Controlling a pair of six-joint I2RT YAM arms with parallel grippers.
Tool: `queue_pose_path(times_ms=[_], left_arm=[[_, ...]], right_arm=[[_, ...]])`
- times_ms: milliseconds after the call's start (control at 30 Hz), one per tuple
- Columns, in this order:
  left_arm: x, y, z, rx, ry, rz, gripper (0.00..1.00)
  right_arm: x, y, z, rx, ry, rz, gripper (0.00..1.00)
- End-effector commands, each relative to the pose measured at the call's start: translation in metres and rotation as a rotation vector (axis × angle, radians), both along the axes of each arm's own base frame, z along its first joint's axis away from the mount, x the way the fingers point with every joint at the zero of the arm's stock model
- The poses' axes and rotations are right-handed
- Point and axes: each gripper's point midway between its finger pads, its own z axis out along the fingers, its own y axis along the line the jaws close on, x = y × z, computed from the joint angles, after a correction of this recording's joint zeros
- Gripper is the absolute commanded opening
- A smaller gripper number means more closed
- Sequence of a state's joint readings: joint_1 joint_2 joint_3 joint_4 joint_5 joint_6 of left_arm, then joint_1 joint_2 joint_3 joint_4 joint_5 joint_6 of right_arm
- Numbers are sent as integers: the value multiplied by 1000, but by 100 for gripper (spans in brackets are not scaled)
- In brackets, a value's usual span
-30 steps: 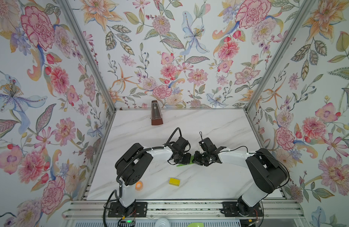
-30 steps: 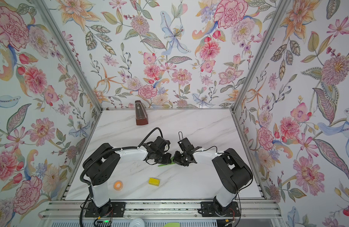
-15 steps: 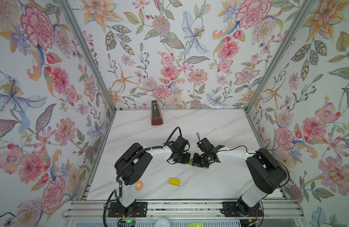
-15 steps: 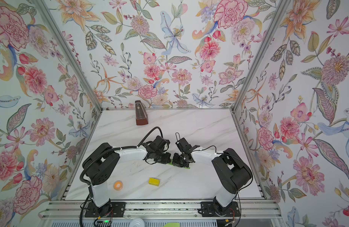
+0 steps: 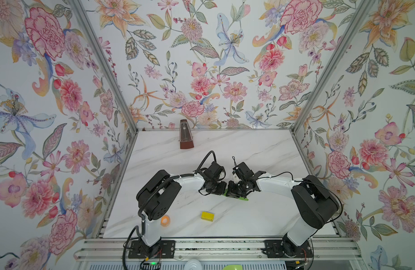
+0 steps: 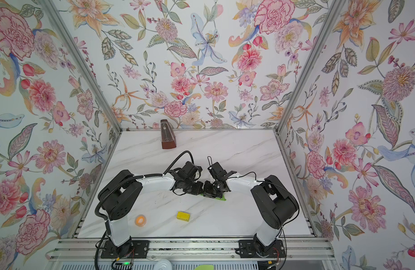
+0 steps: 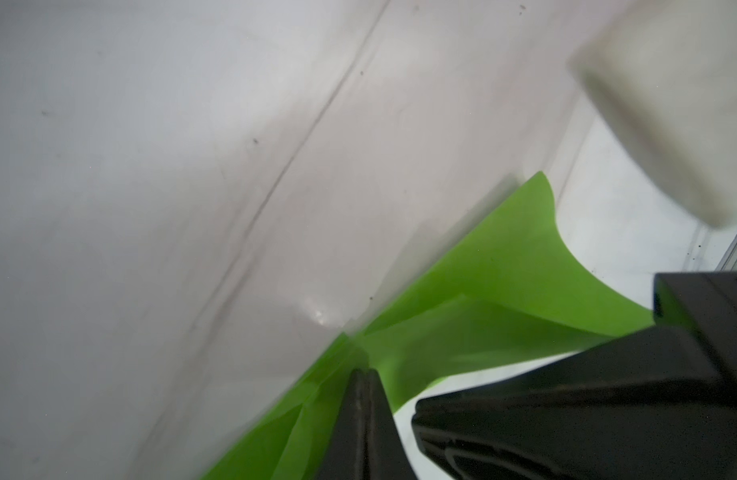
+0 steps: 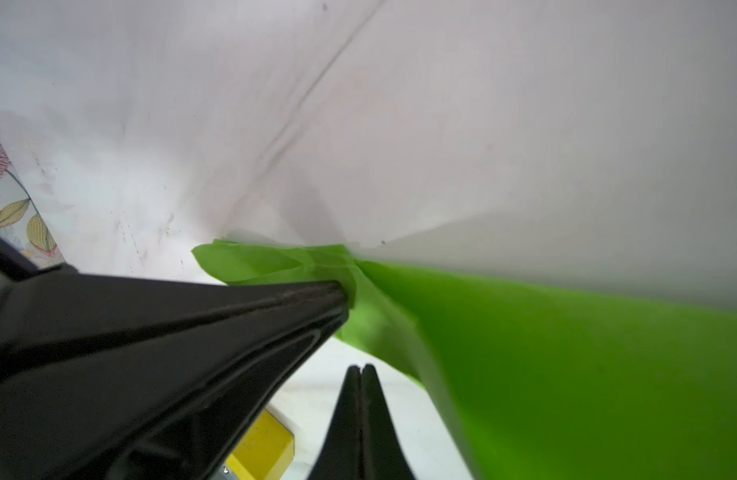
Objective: Fold a paper plane with a square sheet of paper (fold left side to right side)
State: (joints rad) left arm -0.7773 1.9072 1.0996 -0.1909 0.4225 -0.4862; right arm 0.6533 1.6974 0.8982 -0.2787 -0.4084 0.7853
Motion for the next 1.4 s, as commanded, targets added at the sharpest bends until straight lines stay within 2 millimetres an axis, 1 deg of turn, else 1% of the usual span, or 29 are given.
queue_pose_path(times_ms=[0, 133, 233, 300, 400, 500, 600, 767, 933, 1100, 1200, 1367], left_arm=[[-16, 37, -36, 157, 75, 13, 5], [-15, 36, -34, 150, 71, 12, 5], [-12, 35, -29, 147, 57, 15, 5], [-7, 32, -20, 134, 32, 17, 5], [4, 28, 2, 118, -18, 21, 9], [9, 23, 20, 100, -47, 20, 11], [6, 20, 25, 100, -45, 8, 12], [-1, 12, 20, 99, -26, -18, 13], [-7, 10, 6, 104, 10, -34, 10], [-14, 19, -6, 125, 33, -38, 9], [-15, 24, -10, 134, 36, -35, 9], [-16, 45, -20, 202, 36, -17, 8]], right_arm=[[9, 3, -1, 9, -7, -11, 0], [9, -6, -15, -19, 9, -36, 0], [0, -12, -31, -32, 50, -41, 0], [-7, -20, -44, -59, 78, -47, 0], [-15, -29, -56, -85, 102, -56, 0], [-18, -33, -59, -80, 111, -66, 0], [-18, -33, -60, -74, 113, -70, 0], [-17, -31, -59, -68, 114, -69, 0], [-16, -31, -59, -64, 115, -70, 0], [-17, -34, -59, -67, 119, -77, 0], [-18, -35, -60, -69, 121, -77, 0], [-18, -37, -61, -72, 124, -82, 0]])
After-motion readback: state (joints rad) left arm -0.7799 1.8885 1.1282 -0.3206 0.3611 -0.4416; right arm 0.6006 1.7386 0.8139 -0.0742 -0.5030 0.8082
